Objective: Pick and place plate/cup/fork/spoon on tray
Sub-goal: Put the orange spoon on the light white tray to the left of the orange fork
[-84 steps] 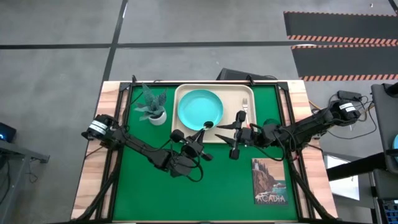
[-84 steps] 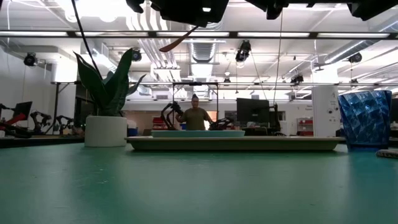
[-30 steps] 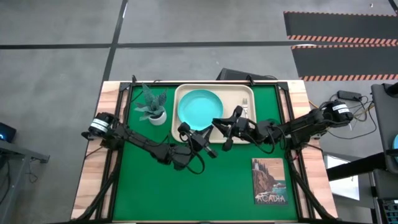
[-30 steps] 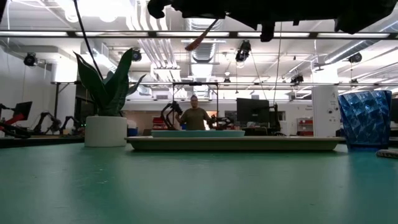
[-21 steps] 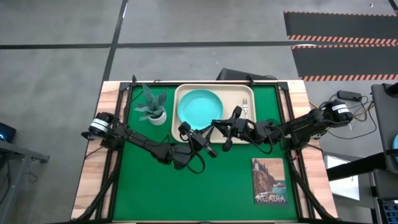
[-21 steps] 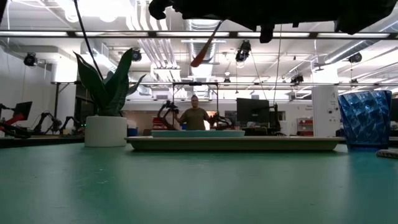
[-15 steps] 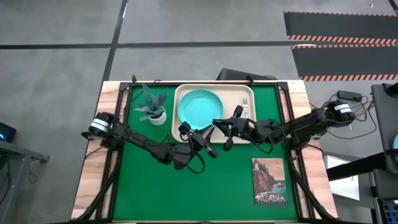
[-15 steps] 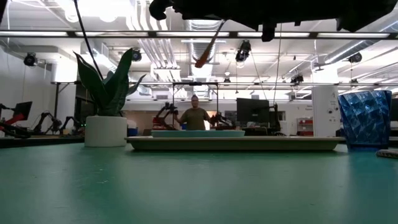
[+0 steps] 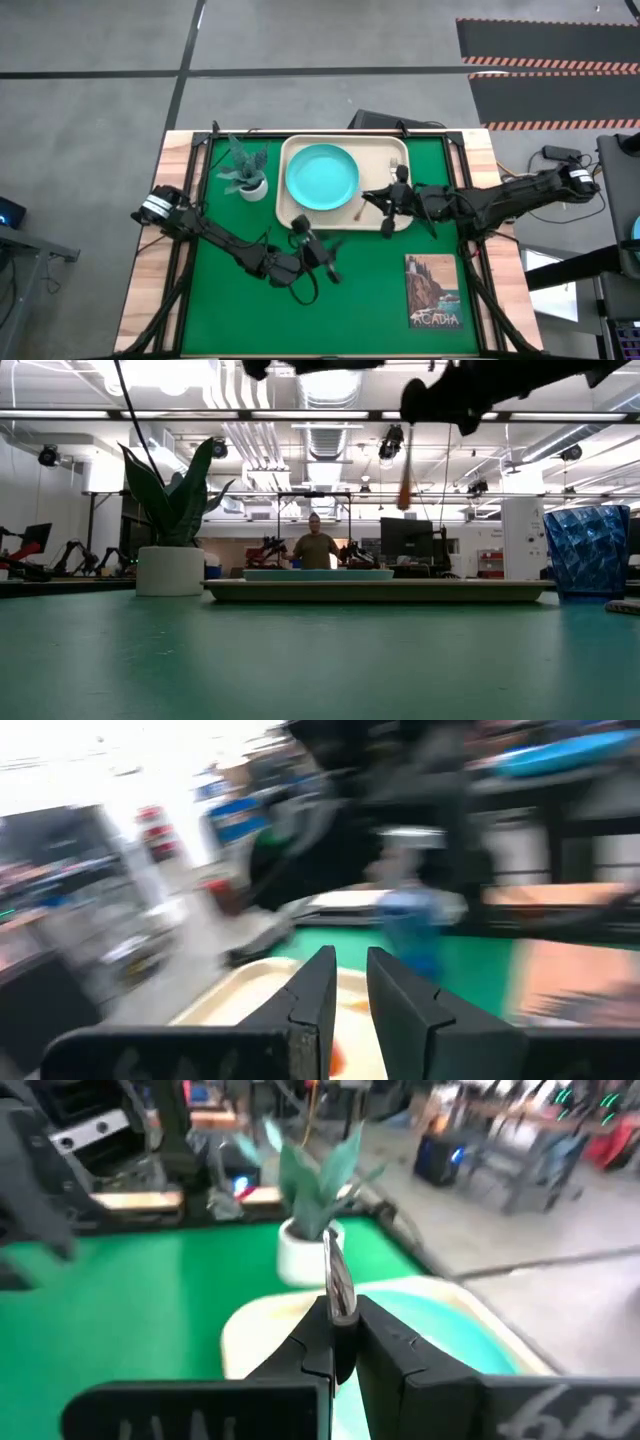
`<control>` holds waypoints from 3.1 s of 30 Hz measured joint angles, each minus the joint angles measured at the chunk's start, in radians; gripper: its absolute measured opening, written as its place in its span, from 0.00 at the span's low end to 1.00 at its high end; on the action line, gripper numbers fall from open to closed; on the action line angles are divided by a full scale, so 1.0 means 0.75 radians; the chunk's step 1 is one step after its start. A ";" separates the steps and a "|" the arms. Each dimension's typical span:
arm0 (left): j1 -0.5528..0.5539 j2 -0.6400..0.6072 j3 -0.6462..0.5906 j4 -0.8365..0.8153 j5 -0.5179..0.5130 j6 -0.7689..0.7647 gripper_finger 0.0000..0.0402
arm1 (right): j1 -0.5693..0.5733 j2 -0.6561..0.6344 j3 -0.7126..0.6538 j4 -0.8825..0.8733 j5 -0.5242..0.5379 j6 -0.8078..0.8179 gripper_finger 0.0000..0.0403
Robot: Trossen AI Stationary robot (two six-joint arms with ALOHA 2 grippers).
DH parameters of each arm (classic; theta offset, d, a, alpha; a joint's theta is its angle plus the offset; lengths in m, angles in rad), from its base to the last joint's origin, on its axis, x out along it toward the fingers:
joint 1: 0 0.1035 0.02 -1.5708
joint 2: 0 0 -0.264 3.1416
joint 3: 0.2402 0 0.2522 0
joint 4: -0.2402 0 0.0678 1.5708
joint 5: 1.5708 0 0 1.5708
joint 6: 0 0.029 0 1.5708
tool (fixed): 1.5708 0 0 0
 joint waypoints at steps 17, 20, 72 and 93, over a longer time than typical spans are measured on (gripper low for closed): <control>0.045 0.000 -0.122 -0.105 0.882 -0.249 0.11 | 0.001 0.027 0.023 -0.229 -0.471 0.052 0.03; 0.065 0.000 -0.146 -0.100 0.884 -0.303 0.11 | 0.000 0.047 0.044 -0.229 -0.480 0.052 0.03; 0.159 0.000 -0.190 -0.142 0.713 -0.490 0.38 | 0.017 0.146 0.114 -0.122 -0.668 -0.051 0.03; 0.201 0.012 -0.189 -0.055 0.719 -0.459 0.38 | 0.036 0.153 0.113 0.058 -0.658 -0.107 0.03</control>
